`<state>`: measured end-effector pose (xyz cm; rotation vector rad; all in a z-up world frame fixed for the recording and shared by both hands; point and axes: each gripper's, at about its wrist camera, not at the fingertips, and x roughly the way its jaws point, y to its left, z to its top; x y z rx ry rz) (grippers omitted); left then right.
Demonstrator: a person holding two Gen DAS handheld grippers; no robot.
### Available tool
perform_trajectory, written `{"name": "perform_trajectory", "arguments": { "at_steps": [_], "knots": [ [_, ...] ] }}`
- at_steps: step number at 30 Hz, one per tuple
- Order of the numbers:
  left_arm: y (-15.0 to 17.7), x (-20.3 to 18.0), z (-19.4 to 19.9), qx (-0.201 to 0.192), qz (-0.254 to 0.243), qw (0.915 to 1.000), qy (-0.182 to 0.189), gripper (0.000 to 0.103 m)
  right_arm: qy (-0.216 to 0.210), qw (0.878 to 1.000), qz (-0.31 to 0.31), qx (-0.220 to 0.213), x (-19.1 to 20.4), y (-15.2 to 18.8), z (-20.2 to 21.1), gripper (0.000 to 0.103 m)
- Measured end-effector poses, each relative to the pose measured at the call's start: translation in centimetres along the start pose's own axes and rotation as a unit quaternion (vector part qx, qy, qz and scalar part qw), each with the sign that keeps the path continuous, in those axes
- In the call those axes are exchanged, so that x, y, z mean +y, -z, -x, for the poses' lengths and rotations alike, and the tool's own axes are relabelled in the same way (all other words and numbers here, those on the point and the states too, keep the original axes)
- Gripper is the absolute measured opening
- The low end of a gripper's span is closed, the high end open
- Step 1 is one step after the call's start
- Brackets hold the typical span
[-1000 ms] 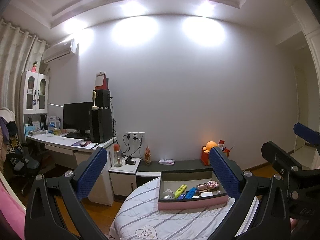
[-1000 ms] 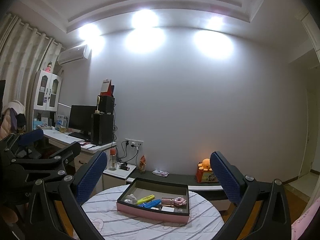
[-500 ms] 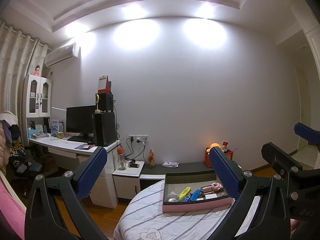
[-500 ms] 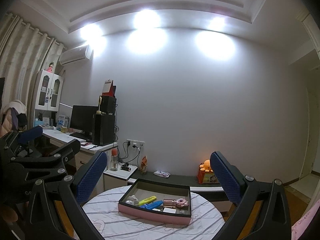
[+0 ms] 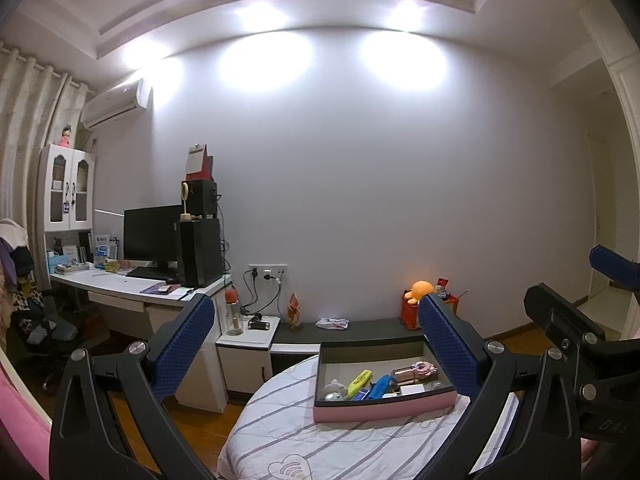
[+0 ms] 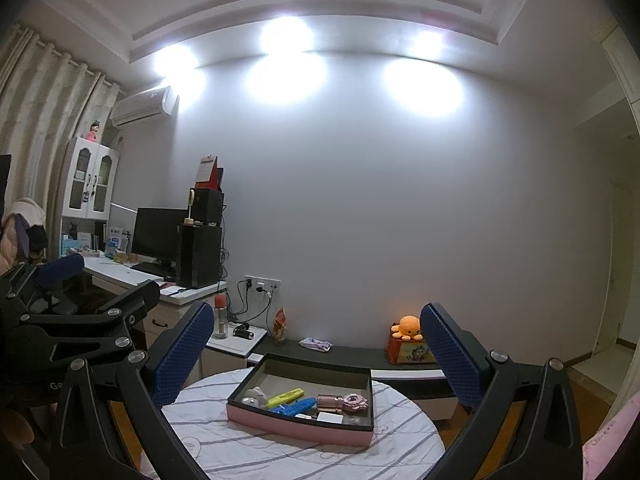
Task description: Organize rigid objects
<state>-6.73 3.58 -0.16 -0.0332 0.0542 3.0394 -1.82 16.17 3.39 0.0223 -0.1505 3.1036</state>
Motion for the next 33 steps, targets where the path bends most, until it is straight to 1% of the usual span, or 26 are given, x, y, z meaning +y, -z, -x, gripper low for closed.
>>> {"name": "perform_trajectory", "arguments": {
  "at_steps": [14, 20, 31, 33],
  "knots": [
    [0.01, -0.38, -0.01, -0.004, -0.006, 1.0, -0.005, 0.103, 0.001, 1.0, -0.002, 0.001, -0.58, 0.27, 0.07, 0.103],
    [0.06, -0.45, -0.38, 0.005, -0.008, 0.9999, -0.005, 0.103, 0.004, 1.0, -0.002, 0.005, -0.49, 0.28, 0.07, 0.103],
    [0.16, -0.56, -0.41, -0.005, -0.021, 0.9997, -0.013, 0.103, 0.001, 1.0, -0.003, 0.014, -0.21, 0.2, -0.38, 0.103],
    [0.2, -0.55, -0.48, -0.002, -0.022, 0.9997, -0.014, 0.103, 0.001, 1.0, -0.002, 0.016, -0.17, 0.28, -0.44, 0.103]
  ]
}}
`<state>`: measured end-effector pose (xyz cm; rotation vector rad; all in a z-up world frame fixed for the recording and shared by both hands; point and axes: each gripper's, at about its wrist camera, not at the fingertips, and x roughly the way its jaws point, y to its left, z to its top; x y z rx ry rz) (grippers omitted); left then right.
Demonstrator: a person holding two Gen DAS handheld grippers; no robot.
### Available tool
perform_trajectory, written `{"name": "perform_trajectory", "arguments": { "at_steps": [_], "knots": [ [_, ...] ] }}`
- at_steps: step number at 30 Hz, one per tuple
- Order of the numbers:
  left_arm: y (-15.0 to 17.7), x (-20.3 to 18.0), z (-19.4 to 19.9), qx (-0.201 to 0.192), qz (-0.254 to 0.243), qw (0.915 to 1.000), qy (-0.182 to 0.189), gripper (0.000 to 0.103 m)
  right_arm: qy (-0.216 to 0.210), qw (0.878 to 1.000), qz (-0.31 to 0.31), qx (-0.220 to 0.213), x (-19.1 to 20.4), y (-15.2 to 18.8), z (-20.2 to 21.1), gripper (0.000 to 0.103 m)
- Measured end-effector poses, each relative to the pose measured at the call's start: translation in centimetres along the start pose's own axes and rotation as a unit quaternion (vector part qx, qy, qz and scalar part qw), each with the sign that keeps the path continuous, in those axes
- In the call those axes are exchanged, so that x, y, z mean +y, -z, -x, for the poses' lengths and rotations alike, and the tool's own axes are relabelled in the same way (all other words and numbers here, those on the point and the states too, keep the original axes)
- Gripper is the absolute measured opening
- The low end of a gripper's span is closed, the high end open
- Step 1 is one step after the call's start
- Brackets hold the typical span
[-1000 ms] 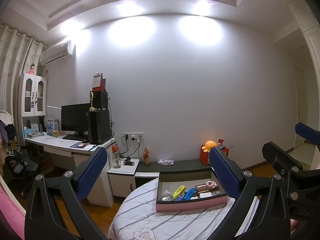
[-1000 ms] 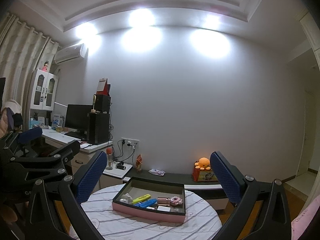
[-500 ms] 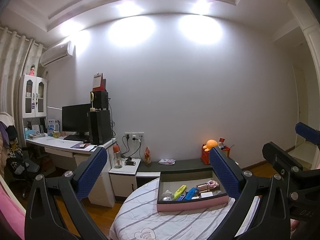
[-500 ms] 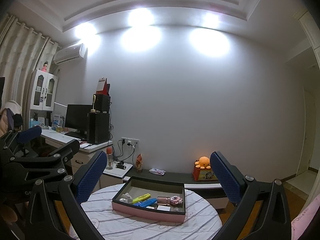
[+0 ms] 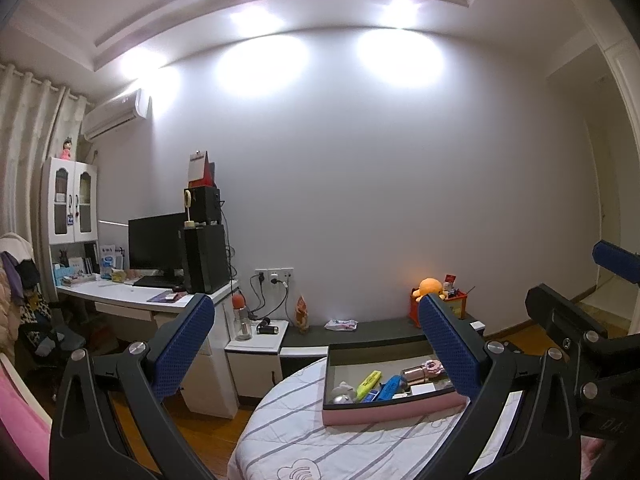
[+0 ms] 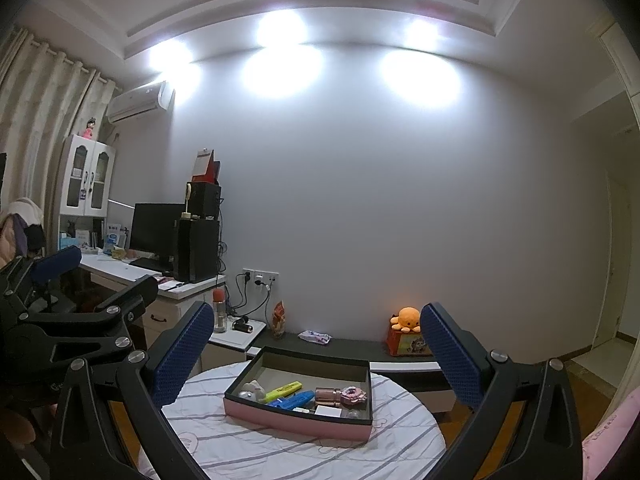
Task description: Organize rigid objects
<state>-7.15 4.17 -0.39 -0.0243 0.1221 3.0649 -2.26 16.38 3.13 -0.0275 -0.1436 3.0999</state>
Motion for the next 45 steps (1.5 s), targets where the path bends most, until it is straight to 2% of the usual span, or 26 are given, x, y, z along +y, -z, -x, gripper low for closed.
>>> {"name": "perform_trajectory", "arguments": {
  "at_steps": [7, 17, 45],
  "knots": [
    [0.1, 0.2, 0.0, -0.008, 0.002, 1.0, 0.003, 0.103, -0.003, 1.0, 0.0, 0.001, 0.2, 0.0, -0.1, 0.103],
    [0.2, 0.5, -0.8, 0.007, 0.007, 0.9999, 0.009, 0.103, -0.001, 1.0, 0.002, 0.008, 0.4, -0.1, -0.4, 0.103],
    [0.1, 1.0, -1.3, 0.01, 0.008, 0.9999, 0.003, 0.103, -0.003, 1.0, 0.003, 0.01, 0.8, -0.3, -1.1, 0.103]
  ]
}}
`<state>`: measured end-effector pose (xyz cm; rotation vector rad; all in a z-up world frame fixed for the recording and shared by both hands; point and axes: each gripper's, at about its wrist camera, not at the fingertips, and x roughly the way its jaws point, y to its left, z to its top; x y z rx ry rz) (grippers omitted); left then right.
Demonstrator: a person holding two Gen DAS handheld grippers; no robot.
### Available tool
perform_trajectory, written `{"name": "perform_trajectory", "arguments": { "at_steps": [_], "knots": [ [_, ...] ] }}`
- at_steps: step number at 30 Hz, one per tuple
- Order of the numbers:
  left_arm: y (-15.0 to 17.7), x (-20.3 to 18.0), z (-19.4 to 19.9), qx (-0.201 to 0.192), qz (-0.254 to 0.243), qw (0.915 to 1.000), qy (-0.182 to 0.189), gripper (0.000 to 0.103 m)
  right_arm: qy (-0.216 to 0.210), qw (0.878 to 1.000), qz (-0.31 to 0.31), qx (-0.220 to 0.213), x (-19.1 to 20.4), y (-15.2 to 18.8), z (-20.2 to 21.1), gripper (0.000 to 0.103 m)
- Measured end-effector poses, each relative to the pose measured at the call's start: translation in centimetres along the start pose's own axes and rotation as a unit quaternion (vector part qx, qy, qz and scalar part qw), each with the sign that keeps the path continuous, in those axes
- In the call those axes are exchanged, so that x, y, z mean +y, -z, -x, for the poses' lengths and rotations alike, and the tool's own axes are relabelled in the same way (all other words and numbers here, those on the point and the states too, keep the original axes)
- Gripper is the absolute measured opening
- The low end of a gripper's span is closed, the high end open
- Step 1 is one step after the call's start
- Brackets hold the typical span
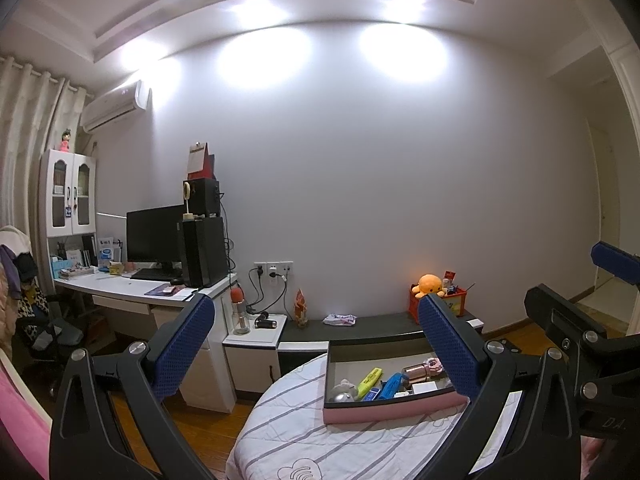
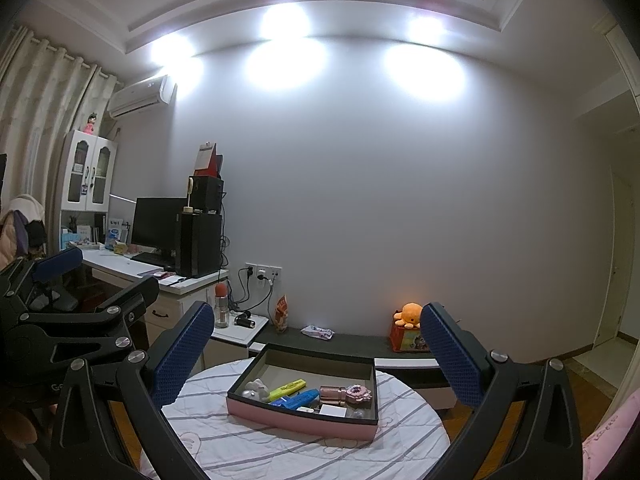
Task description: Organize rigid objects
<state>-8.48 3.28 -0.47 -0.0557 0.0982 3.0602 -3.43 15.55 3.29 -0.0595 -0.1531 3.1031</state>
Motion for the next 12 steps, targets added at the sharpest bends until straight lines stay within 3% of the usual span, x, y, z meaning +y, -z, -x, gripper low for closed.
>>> {"name": "perform_trajectory", "arguments": {
  "at_steps": [12],
  "knots": [
    [-0.16, -0.08, -0.06, 0.004, -0.001, 1.0, -0.002, 0.103, 0.0, 1.0, -0.002, 0.003, 0.0, -0.01, -0.09, 0.103]
  ]
}}
